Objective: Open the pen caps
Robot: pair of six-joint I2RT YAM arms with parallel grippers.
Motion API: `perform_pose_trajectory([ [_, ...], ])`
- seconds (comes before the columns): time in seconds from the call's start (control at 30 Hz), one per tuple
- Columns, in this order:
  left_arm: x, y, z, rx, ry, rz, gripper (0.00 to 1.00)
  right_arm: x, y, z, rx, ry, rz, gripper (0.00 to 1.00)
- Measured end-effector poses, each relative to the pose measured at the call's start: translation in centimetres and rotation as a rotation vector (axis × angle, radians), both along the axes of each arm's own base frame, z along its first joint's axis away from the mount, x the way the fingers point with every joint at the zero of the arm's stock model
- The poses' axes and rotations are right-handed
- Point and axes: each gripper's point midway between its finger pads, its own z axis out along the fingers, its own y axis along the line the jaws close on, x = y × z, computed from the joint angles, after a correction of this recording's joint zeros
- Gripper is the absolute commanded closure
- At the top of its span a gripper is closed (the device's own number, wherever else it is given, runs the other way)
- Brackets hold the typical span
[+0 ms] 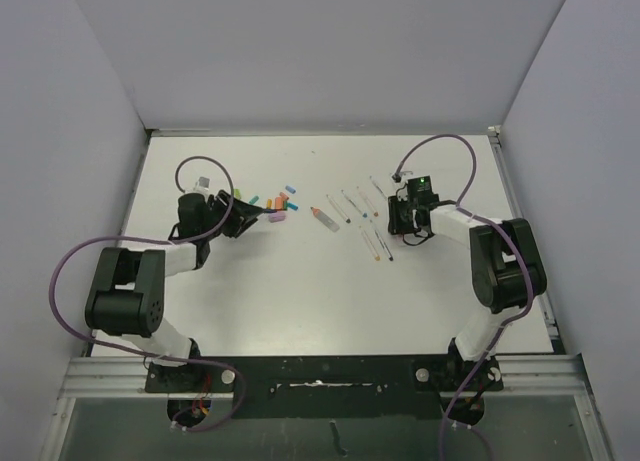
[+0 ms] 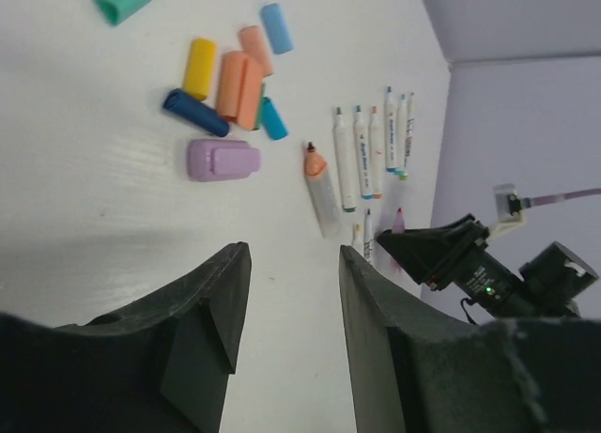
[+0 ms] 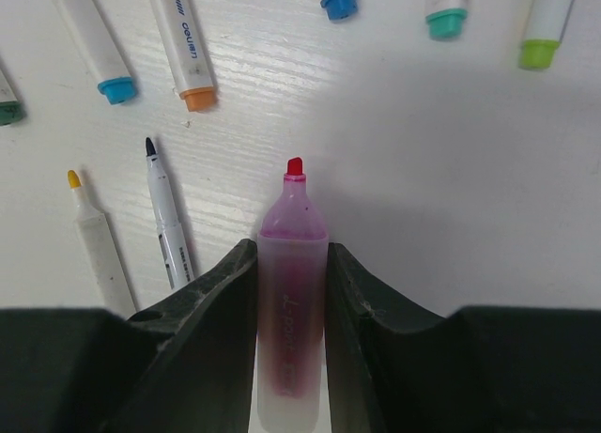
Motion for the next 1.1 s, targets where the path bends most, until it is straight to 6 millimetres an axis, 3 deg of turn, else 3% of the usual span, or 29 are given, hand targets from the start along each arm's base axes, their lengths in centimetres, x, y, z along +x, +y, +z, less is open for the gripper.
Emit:
perform_pose_trajectory([
  [0.17,0.2,-0.1,4.6,-0.01,-0.125,-0.003,0.57,0.0,0.0,0.0,0.006,0.002,-0.004,0.85],
  [0.3,0.1,0.0,6.5,-0.013,-0.177,-0.005,0.53,0.0,0.0,0.0,0.017,0.005,-0.006,0.79],
  [0.77,-0.3,-0.1,6.6,-0.024,-0.161,-0.025,0.39,-0.1,0.1,0.0,0.038,0.012,-0.016,0.59],
  [0.93,-0.4,-0.1,6.9,-0.024,-0.161,-0.026,0.38,-0.1,0.3,0.1,0.047,0.013,-0.014,0.58],
  [1.1,-0.2,0.1,7.6,-0.025,-0.17,-0.026,0.26,0.0,0.4,0.1,0.052,0.013,-0.017,0.54],
])
